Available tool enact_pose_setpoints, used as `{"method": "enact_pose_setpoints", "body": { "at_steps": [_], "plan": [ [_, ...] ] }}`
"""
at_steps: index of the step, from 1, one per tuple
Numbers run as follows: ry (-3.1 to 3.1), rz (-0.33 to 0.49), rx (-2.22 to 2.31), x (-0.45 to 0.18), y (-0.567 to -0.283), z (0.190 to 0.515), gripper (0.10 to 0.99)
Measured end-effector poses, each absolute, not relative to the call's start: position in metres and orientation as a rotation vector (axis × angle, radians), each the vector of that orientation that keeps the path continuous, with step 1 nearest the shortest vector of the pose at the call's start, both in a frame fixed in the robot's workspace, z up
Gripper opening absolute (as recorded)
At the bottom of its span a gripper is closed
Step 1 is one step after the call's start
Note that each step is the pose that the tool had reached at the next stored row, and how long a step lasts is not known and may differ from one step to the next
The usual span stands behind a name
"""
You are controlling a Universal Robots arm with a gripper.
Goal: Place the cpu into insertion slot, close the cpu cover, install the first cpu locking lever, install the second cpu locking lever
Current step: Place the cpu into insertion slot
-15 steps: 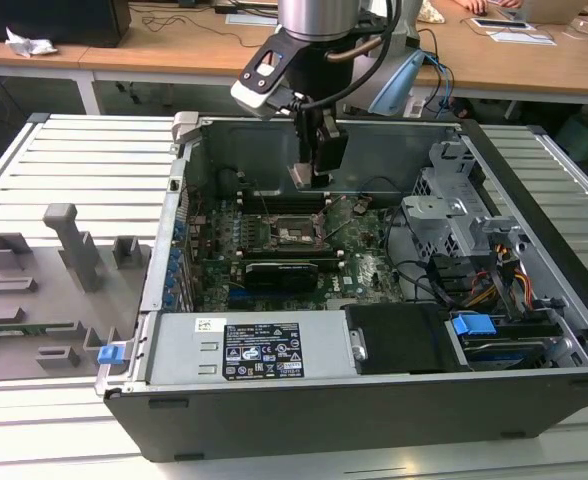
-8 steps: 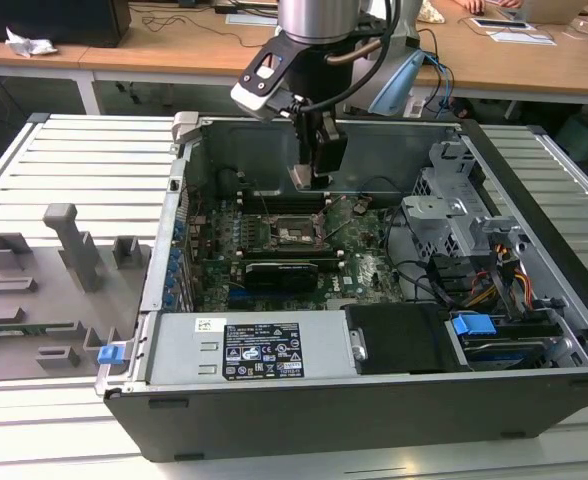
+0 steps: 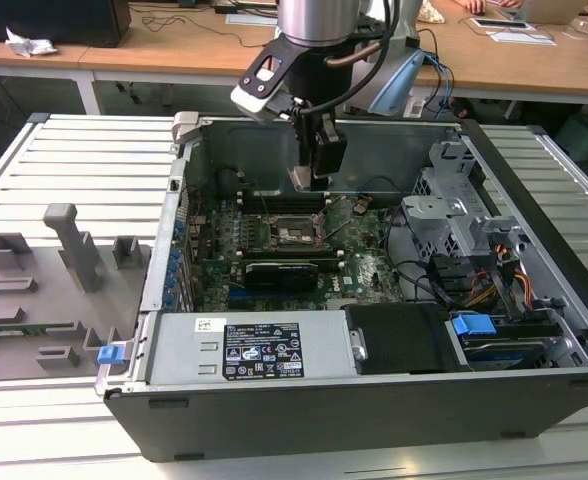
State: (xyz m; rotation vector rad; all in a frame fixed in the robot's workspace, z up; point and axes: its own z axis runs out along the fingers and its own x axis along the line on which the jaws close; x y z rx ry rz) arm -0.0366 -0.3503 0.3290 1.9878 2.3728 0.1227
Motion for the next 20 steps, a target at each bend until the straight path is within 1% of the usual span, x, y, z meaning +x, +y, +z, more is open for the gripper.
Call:
{"method": "enact_pose_setpoints", "body": {
  "at_steps": [20],
  "plan": [
    [2.369, 0.122, 1.993, -0.0366, -0.3502, 0.3217, 0.525]
  ]
}}
